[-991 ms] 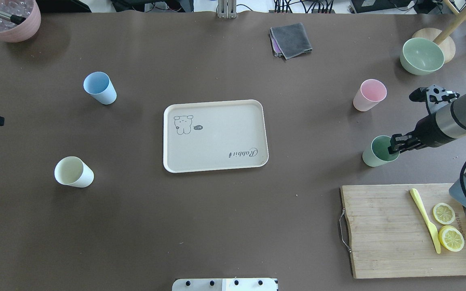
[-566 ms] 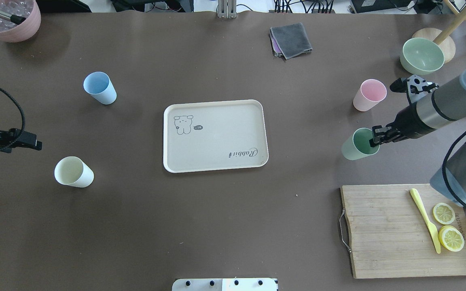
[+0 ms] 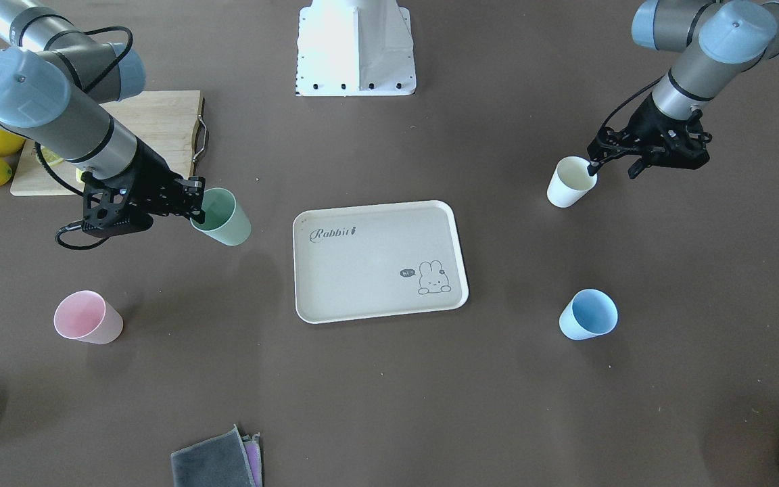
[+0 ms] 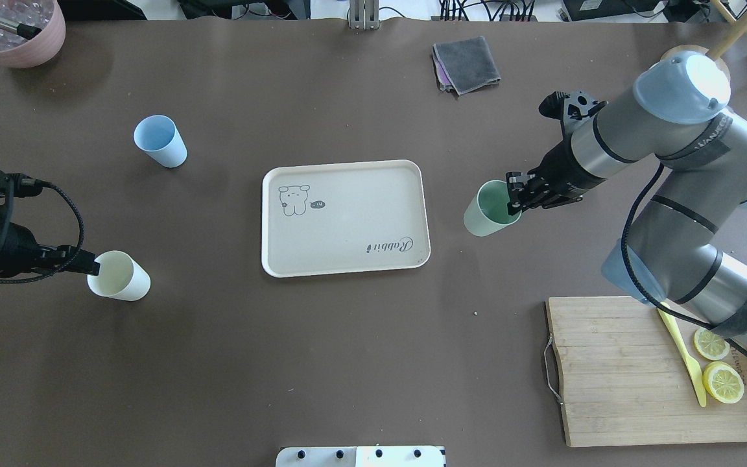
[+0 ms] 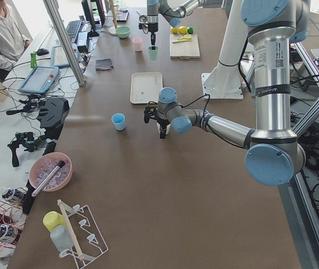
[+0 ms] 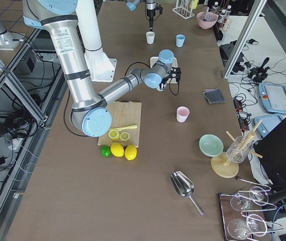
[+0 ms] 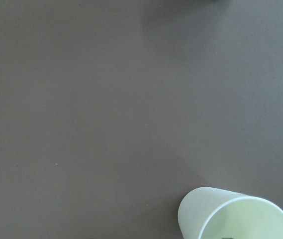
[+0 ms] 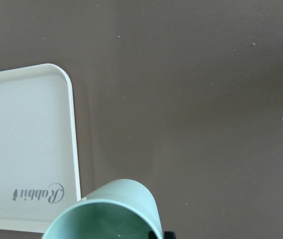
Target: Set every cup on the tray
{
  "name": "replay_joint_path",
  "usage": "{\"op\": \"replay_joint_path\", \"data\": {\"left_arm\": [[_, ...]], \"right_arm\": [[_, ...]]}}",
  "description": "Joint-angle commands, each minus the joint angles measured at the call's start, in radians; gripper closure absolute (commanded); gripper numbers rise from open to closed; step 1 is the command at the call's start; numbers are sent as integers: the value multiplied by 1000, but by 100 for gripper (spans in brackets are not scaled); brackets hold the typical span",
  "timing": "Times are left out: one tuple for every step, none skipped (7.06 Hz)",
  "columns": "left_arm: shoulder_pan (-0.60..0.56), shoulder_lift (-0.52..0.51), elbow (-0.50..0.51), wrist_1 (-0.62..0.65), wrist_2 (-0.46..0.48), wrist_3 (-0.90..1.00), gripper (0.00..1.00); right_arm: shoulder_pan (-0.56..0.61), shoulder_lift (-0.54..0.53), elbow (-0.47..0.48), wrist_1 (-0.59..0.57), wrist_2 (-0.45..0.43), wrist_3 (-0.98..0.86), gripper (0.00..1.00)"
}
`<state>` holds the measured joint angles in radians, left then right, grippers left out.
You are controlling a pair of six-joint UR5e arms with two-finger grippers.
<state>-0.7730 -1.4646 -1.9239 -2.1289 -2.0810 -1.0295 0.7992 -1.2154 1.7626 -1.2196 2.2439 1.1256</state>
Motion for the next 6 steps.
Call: {"op": "replay_joint_path", "data": {"left_arm": [[31, -17, 11, 0, 5, -18, 34], [41, -17, 14, 0, 7, -36, 68], [57, -28, 16, 0, 7, -71, 100], [58, -61, 16, 3, 6, -87, 100], [57, -113, 13, 9, 2, -140, 100], [57, -199, 20, 36, 2, -158, 100]], "right_arm": [[-57, 46, 0, -3, -43, 72, 100], [-75, 63, -2, -4, -46, 95, 100], [-118, 86, -5, -4, -90, 136, 100], [-153, 118, -26, -4, -134, 158, 100], [-175, 158, -69, -3, -167, 193, 100], [-181, 181, -99, -3, -182, 197, 100]]}}
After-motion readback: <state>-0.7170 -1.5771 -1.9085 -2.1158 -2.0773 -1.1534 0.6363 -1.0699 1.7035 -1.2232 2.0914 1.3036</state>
